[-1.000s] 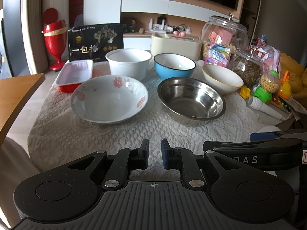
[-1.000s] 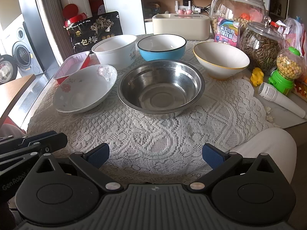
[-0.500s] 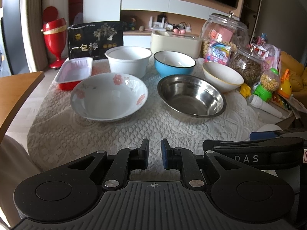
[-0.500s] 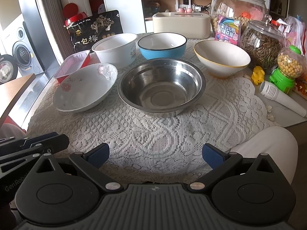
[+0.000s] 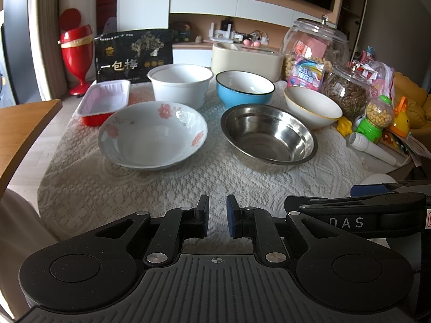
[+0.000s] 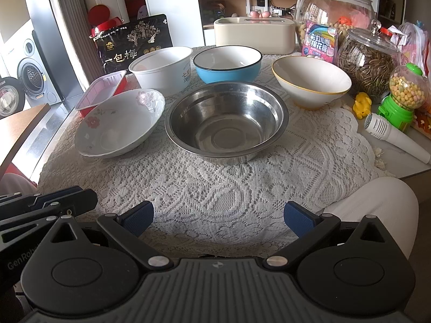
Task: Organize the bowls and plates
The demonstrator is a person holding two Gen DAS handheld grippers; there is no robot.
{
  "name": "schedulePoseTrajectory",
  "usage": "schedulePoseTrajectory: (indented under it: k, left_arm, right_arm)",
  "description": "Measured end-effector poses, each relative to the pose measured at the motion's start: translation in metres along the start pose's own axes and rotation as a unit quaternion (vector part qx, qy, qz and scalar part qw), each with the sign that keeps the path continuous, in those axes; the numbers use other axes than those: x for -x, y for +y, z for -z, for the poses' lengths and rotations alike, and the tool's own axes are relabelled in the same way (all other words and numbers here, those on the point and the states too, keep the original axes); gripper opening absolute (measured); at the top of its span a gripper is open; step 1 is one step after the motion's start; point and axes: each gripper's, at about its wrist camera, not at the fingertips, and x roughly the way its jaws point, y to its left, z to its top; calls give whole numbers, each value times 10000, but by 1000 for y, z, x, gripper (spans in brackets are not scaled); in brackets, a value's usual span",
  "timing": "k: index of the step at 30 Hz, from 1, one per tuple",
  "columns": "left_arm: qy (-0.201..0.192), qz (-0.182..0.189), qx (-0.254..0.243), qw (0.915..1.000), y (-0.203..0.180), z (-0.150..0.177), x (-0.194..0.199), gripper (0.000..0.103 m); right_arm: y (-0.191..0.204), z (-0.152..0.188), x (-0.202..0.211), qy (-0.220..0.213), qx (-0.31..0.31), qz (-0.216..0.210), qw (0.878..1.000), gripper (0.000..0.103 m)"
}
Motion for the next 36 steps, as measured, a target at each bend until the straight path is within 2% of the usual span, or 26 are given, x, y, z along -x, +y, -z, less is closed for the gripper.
schedulePoseTrajectory:
  k: [3,7,9,11,13,15,17,21,23,26,29,32,36]
  left_arm:
    - [16,57,8,10000,0,0,-1,17]
    - [108,352,105,9993,4,-2,-7,16]
    - [58,687,184,9974,8,-8,-12,16]
    - [-83,1186,200,9927,12,-18,-19,16]
    - [34,1466,256,9889,14,-32,-30,16]
    - [99,1440,369,9888,16,-47,-42,16]
    - [133,1236,439,9913,17,-62,-54,16]
    - [280,1189,44,9925,18,-94,-84,16]
    - [360,1118,-74,9930,20,-108,-102,16]
    - [545,1306,-118,9899,25,-123,-127,16]
    - [757,1378,-208,9874,25,-130,-149,16]
    - [955,1210,-378,9873,21,-133,-169,17]
    - [1135,1097,-522,9861,19,-132,-186,17]
  right_arm:
    - [0,0,-1,6,-10,-14,10000,103]
    - [-4,-3,-2,-70,4,-93,9999,103]
    - [-9,-10,-3,-232,14,-208,9995,103]
    - [-20,-21,-8,-360,-82,-303,9989,103]
    - [-35,-35,-17,-416,-311,-289,9982,103]
    - [-54,-49,-28,-434,-650,-489,9957,103]
    - [-76,-62,-41,-410,-1074,-873,9895,103]
    - [-111,-82,-77,-163,-1755,-1414,9741,103]
    - [-119,-90,-92,-27,-1837,-1414,9728,103]
    - [-123,-94,-110,127,-1764,-1370,9747,103]
    - [-125,-93,-123,293,-1717,-1525,9728,103]
    - [-125,-91,-131,460,-1728,-1647,9700,103]
    - [-121,-87,-138,629,-1612,-1552,9726,103]
